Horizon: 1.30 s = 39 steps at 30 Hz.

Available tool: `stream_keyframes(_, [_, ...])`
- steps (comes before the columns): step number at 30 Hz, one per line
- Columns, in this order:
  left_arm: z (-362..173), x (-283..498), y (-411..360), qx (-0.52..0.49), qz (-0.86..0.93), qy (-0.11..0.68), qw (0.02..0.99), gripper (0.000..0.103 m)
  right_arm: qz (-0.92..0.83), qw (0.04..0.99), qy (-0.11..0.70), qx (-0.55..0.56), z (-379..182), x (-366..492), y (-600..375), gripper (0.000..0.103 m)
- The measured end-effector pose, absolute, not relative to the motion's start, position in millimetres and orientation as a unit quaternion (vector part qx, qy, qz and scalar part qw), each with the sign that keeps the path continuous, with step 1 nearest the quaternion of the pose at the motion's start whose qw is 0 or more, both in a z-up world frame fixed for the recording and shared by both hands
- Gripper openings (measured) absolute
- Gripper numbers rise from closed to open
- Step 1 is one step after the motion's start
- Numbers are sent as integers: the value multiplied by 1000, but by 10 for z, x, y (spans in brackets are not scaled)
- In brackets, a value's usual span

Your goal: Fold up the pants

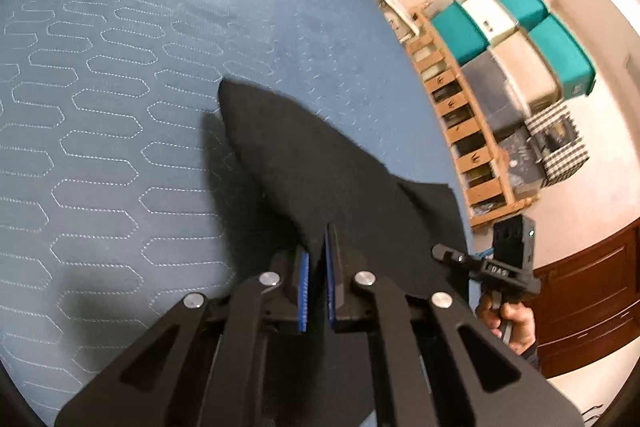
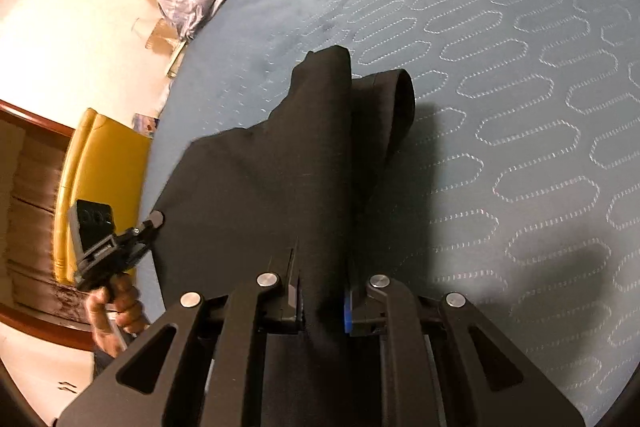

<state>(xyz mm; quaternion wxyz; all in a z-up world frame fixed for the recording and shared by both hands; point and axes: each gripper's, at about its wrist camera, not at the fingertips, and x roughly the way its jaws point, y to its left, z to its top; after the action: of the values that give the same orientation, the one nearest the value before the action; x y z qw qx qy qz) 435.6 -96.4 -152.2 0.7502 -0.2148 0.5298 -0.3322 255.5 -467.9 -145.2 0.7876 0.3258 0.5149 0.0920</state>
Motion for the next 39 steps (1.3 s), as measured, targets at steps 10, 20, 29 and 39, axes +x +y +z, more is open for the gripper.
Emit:
stream_keyframes(10, [-933,3959,-1164,-61,-255,417,870,49,-80,882,437,153,-768,1999,-4772,67])
stream_keyframes(20, [-1563,2936,-2165,142,-254,432,854,62,-61,887,450,-81,-1388,1501,-3686,77])
stream_keyframes(29, [-1181,4232,-2128,91,-199,428,877,79,-71,908,413,-10,-858,2296,-3942,86])
stream_keyframes(39, [-1401,4688,-2077,103,-162,480,856,81,-128,884,449,17,-1081,2624,-4018,88])
